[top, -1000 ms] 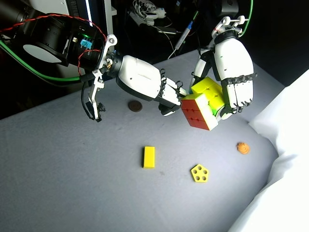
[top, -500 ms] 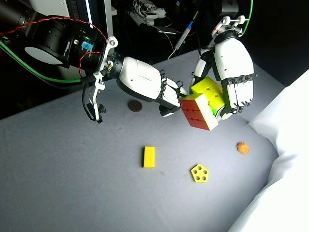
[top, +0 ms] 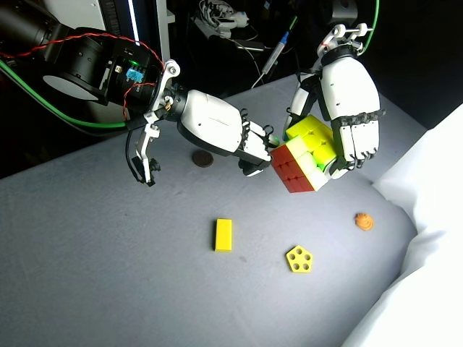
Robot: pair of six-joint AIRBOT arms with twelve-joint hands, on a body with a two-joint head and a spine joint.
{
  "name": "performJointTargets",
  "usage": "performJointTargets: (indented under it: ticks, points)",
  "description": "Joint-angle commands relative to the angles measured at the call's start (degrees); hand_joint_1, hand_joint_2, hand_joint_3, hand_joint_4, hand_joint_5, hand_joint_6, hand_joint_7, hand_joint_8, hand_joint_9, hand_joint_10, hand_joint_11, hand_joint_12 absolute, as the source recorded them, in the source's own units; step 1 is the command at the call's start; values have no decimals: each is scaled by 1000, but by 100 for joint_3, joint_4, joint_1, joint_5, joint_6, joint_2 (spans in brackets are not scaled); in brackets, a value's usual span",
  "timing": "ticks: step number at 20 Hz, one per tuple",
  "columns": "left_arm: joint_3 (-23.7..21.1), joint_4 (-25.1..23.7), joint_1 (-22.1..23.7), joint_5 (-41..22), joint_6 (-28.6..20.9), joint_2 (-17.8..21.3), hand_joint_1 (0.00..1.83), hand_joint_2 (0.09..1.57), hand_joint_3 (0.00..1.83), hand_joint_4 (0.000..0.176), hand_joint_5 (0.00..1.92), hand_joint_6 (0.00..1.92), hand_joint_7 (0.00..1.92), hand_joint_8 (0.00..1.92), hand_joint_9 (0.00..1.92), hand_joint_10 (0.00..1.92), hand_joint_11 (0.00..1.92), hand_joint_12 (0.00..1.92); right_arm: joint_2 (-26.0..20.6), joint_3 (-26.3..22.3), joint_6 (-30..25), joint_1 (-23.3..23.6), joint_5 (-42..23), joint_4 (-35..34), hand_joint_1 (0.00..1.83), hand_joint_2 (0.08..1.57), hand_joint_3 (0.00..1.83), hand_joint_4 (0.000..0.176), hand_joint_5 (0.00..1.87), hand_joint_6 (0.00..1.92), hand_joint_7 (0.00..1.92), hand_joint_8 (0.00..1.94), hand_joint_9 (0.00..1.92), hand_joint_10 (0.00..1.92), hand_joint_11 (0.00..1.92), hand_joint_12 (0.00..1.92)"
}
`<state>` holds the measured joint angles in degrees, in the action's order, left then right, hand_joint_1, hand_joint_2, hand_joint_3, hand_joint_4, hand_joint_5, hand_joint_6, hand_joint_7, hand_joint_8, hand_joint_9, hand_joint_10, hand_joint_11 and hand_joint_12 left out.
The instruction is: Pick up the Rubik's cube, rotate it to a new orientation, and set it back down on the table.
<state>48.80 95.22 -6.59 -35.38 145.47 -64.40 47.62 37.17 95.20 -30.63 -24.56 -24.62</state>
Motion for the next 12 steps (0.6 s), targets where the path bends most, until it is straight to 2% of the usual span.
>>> performJointTargets:
  ticks: [1,3,4,6,10,11,12]
  points:
    - [-25,-297,142,107,-79,44,972,1451,0,16,403,1798,461,1887,271,1921,269,1921,0,23,23,43,-651,51,319,1241,3,0,37,2,177,1629,135,1919,6,1921]
    - [-24,-285,152,104,-79,44,971,1451,0,16,400,1800,461,1888,266,1921,263,1921,28,40,27,43,-659,39,334,1241,2,0,34,2,174,1640,131,1921,0,1921]
    - [-24,-285,161,99,-79,44,955,1460,3,24,392,1831,444,1890,250,1916,259,1921,51,54,30,43,-660,35,333,1237,0,0,52,7,207,1612,155,1921,24,1921]
    - [-26,-281,169,96,-79,43,957,1457,0,27,399,1829,447,1878,257,1892,268,1921,76,70,33,45,-660,33,320,1238,0,0,39,1,196,1601,142,1921,0,1921]
    - [-29,-281,173,94,-79,43,967,1451,0,23,413,1801,451,1881,259,1920,291,1921,126,114,45,43,-660,-3,345,1236,0,0,35,2,210,1588,161,1921,50,1921]
    - [-32,-280,173,93,-79,43,983,1443,0,13,426,1764,461,1885,247,1921,283,1921,144,121,50,44,-660,-13,326,1244,3,0,12,1,205,1582,159,1921,69,1921]
    - [-35,-277,171,92,-79,43,985,1442,0,14,430,1759,462,1884,246,1921,282,1921,149,121,53,45,-660,-16,322,1243,2,0,16,5,208,1583,158,1921,73,1921]
